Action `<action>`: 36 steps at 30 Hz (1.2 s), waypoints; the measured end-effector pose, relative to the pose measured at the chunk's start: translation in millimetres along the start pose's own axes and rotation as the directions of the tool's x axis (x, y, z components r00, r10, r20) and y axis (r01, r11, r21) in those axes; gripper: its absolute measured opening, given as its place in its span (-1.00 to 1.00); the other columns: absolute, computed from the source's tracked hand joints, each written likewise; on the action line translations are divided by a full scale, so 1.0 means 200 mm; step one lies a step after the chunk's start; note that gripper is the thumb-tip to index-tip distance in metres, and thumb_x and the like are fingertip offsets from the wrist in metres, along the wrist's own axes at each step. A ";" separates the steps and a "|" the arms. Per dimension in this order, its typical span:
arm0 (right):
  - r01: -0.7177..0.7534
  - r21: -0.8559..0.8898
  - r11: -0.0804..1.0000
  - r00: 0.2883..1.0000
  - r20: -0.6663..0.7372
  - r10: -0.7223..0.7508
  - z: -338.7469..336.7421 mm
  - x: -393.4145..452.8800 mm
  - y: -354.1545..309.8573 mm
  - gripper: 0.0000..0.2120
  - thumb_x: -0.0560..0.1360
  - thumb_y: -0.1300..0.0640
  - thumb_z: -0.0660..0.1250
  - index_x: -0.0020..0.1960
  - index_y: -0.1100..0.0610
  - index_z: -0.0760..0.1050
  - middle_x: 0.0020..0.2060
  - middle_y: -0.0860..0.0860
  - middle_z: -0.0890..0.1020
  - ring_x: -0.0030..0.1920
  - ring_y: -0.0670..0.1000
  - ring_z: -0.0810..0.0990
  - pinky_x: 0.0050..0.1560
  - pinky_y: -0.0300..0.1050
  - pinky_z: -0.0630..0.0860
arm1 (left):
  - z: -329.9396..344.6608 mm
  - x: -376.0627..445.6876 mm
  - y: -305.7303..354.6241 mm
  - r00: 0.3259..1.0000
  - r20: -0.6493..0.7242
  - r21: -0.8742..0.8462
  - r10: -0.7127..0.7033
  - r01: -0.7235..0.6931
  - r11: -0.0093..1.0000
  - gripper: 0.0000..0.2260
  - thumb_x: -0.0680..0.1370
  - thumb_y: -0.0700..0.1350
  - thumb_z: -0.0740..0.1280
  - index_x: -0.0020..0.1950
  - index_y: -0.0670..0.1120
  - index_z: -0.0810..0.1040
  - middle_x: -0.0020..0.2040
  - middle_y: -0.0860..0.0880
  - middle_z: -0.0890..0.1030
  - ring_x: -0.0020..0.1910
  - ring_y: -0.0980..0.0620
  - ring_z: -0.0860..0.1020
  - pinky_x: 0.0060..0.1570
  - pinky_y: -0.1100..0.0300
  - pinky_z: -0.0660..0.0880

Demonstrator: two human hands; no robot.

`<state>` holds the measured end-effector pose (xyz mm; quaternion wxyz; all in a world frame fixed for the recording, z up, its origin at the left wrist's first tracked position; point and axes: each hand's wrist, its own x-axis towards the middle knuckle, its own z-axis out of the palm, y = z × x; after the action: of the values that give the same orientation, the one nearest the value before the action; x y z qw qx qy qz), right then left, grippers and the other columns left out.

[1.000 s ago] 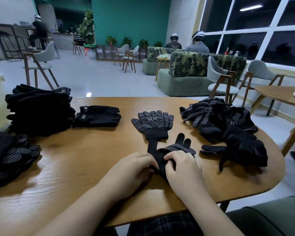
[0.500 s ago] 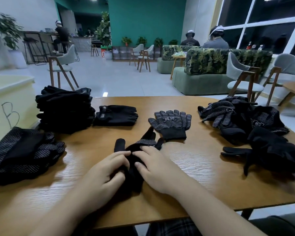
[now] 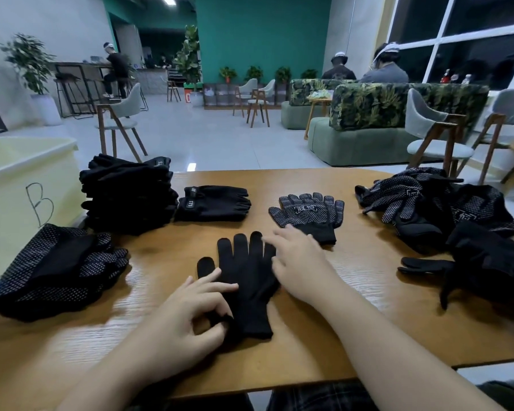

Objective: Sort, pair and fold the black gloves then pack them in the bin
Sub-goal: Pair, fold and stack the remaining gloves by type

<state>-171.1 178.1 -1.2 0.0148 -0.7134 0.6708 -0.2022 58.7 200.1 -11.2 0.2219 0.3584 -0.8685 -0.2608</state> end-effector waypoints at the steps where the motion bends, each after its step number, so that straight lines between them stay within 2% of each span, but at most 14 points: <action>1: -0.061 -0.018 0.998 0.998 -0.016 0.061 -0.02 0.01 0.04 -0.57 0.57 0.11 0.15 0.43 -0.04 0.30 0.46 -0.06 0.27 0.51 -0.01 0.06 0.48 0.10 0.01 | 0.00 0.00 0.00 1.000 0.006 -0.014 -0.015 0.015 1.000 -0.76 0.35 0.24 0.17 -0.14 0.16 0.50 0.25 0.43 0.42 0.39 0.48 0.06 0.47 0.24 -0.06; 5: -0.306 -0.069 0.950 0.952 0.004 0.307 -0.06 0.01 0.20 -0.48 0.53 0.12 0.14 0.48 -0.01 0.17 0.49 -0.02 0.18 0.51 0.06 0.04 0.47 0.06 0.01 | -0.03 0.03 0.01 0.998 0.025 -0.073 -0.063 0.065 0.995 -0.66 0.37 0.32 0.12 -0.16 0.14 0.54 0.18 0.44 0.48 0.33 0.51 0.19 0.43 0.22 0.08; 8: -0.384 0.028 0.923 0.922 -0.048 0.385 -0.05 0.00 0.27 -0.55 0.54 0.11 0.14 0.44 0.01 0.27 0.42 -0.03 0.32 0.40 0.05 0.25 0.36 -0.04 0.19 | -0.05 0.09 0.05 0.994 -0.059 -0.006 -0.093 0.093 0.996 -0.59 0.40 0.35 0.04 -0.14 0.17 0.58 0.01 0.36 0.58 0.12 0.40 0.44 0.26 0.24 0.31; 11: -0.396 0.044 0.917 0.908 -0.131 0.399 -0.04 0.02 0.29 -0.67 0.56 0.06 0.18 0.31 -0.05 0.40 0.30 -0.05 0.43 0.30 0.05 0.32 0.26 -0.05 0.27 | -0.06 0.17 0.11 0.987 -0.123 0.166 -0.098 0.118 0.979 -0.78 0.50 0.28 0.16 -0.13 0.22 0.51 -0.10 0.21 0.60 -0.04 0.24 0.51 0.02 0.19 0.45; 13: -0.404 0.058 0.913 0.900 -0.157 0.408 -0.04 0.03 0.29 -0.74 0.56 -0.02 0.21 0.23 -0.11 0.47 0.25 -0.07 0.47 0.27 0.05 0.34 0.22 -0.05 0.28 | -0.04 0.21 0.15 0.997 -0.070 0.309 -0.017 0.038 0.950 -0.81 0.52 0.20 0.25 0.10 0.24 0.47 0.12 0.29 0.50 0.15 0.26 0.43 0.21 0.25 0.36; 15: -0.411 0.127 0.903 0.886 -0.174 0.429 -0.04 0.04 0.31 -0.78 0.56 -0.06 0.22 0.16 -0.10 0.54 0.18 -0.07 0.52 0.22 0.06 0.37 0.15 -0.06 0.29 | 0.01 0.24 0.15 0.999 0.050 0.406 0.014 -0.033 0.913 -0.55 0.53 0.22 0.22 0.40 0.18 0.31 0.38 0.31 0.26 0.42 0.28 0.16 0.41 0.33 0.05; 19: -0.310 0.302 0.902 0.866 -0.301 0.399 -0.05 0.06 0.32 -0.75 0.59 0.00 0.19 0.08 0.08 0.59 -0.01 0.04 0.60 0.11 0.13 0.45 -0.05 -0.10 0.33 | 0.10 0.24 0.12 0.984 0.167 0.433 -0.068 -0.011 0.901 -0.31 0.43 0.40 -0.16 0.53 0.18 -0.06 0.52 0.25 -0.13 0.46 0.30 -0.26 0.45 0.21 -0.29; 22: -0.175 0.362 0.915 0.834 -0.439 0.334 -0.05 0.04 0.29 -0.79 0.61 0.05 0.15 0.05 0.11 0.52 -0.12 0.02 0.57 -0.07 0.08 0.53 -0.17 -0.11 0.35 | 0.12 0.23 0.12 0.981 0.166 0.472 -0.101 0.011 0.882 -0.23 0.33 0.43 -0.32 0.52 0.21 -0.14 0.51 0.25 -0.21 0.46 0.26 -0.30 0.44 0.19 -0.31; 25: -0.075 0.457 0.886 0.834 -0.459 0.307 -0.06 0.01 0.27 -0.84 0.62 0.02 0.13 0.03 0.04 0.45 -0.22 0.00 0.59 -0.25 -0.01 0.62 -0.22 -0.06 0.49 | 0.12 0.23 0.11 0.982 0.162 0.485 -0.093 0.003 0.874 -0.36 0.44 0.39 -0.21 0.50 0.27 -0.15 0.51 0.24 -0.21 0.47 0.24 -0.30 0.44 0.17 -0.32; 27: -0.035 0.502 0.864 0.857 -0.430 0.285 -0.06 0.00 0.27 -0.90 0.61 0.04 0.17 0.02 0.01 0.45 -0.22 -0.06 0.59 -0.20 -0.04 0.61 -0.18 -0.20 0.51 | 0.12 0.23 0.11 0.982 0.162 0.477 -0.098 0.009 0.879 -0.42 0.47 0.33 -0.18 0.49 0.29 -0.13 0.51 0.24 -0.20 0.47 0.24 -0.30 0.44 0.16 -0.32; 29: -0.059 0.511 0.858 0.892 -0.360 0.275 -0.06 0.00 0.27 -0.94 0.57 0.12 0.27 0.02 0.00 0.45 -0.18 -0.12 0.58 -0.15 -0.06 0.58 -0.17 -0.35 0.44 | 0.12 0.23 0.11 0.984 0.157 0.460 -0.090 0.008 0.888 -0.44 0.49 0.33 -0.15 0.49 0.30 -0.09 0.52 0.24 -0.18 0.46 0.26 -0.29 0.45 0.16 -0.31; 32: -0.115 0.544 0.831 0.913 -0.272 0.304 -0.05 0.02 0.28 -0.67 0.45 0.37 0.31 0.14 0.08 0.47 0.01 -0.07 0.58 0.05 -0.07 0.55 0.03 -0.35 0.40 | 0.12 0.23 0.10 0.987 0.139 0.399 -0.084 0.021 0.917 -0.53 0.57 0.29 -0.04 0.48 0.32 0.01 0.52 0.27 -0.11 0.47 0.30 -0.24 0.46 0.18 -0.27; 34: -0.177 0.521 0.835 0.897 -0.264 0.355 -0.06 0.04 0.29 -0.69 0.41 0.42 0.30 0.07 0.11 0.52 -0.06 -0.05 0.59 0.02 -0.05 0.54 -0.09 -0.45 0.33 | 0.11 0.23 0.09 0.990 0.124 0.364 -0.069 0.020 0.931 -0.55 0.58 0.27 0.01 0.47 0.31 0.08 0.52 0.28 -0.06 0.47 0.32 -0.20 0.47 0.20 -0.25; 36: -0.202 0.513 0.834 0.881 -0.277 0.384 -0.07 0.07 0.30 -0.88 0.46 0.31 0.34 -0.08 0.12 0.53 -0.21 -0.06 0.57 -0.10 0.00 0.53 -0.27 -0.42 0.34 | 0.11 0.23 0.09 0.992 0.111 0.329 -0.057 0.017 0.944 -0.57 0.58 0.26 0.05 0.45 0.31 0.14 0.51 0.30 -0.01 0.46 0.34 -0.17 0.46 0.22 -0.23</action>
<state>-231.4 163.1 -2.2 0.0922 -0.5236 0.6952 -0.4839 8.1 183.6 -8.5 0.1023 0.3904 -0.9045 -0.1380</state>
